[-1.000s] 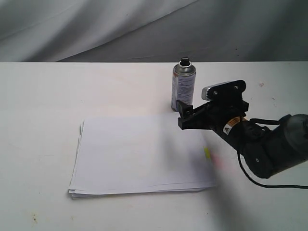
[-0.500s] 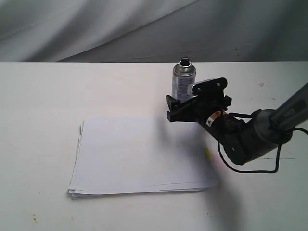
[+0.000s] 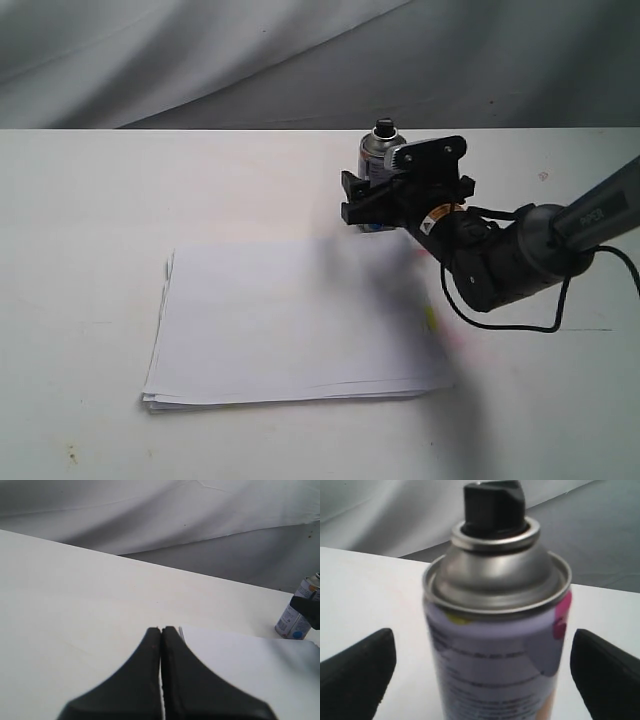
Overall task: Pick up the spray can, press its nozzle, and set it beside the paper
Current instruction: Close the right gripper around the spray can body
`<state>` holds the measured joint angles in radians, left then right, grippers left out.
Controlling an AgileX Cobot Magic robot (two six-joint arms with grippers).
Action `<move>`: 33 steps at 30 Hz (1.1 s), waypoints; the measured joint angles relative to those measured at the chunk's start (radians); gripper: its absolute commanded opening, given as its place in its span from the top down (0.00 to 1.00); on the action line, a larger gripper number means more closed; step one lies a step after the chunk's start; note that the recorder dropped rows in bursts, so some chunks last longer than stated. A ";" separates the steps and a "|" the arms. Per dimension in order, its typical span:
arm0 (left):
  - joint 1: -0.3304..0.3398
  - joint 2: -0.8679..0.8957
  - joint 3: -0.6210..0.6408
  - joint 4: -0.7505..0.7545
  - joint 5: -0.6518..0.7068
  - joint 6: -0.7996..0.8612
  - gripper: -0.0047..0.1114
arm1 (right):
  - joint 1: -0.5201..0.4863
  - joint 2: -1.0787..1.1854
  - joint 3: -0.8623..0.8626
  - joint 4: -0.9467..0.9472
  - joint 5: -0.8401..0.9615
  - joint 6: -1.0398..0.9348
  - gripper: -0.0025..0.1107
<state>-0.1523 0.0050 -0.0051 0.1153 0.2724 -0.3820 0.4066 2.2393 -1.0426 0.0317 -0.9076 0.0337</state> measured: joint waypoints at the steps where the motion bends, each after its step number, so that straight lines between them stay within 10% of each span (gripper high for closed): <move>1: 0.000 0.000 0.000 0.000 0.000 0.000 0.96 | -0.004 0.000 -0.002 0.002 0.000 0.000 0.22; 27: 0.000 0.000 0.000 0.000 0.000 0.000 0.96 | -0.050 0.061 -0.044 -0.065 0.039 0.000 0.22; 33: 0.000 0.000 0.000 0.000 0.000 0.000 0.96 | -0.052 0.061 -0.047 -0.066 0.037 0.000 0.37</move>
<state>-0.1523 0.0050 -0.0051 0.1153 0.2724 -0.3820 0.3550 2.3003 -1.0894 -0.0344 -0.8706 0.0337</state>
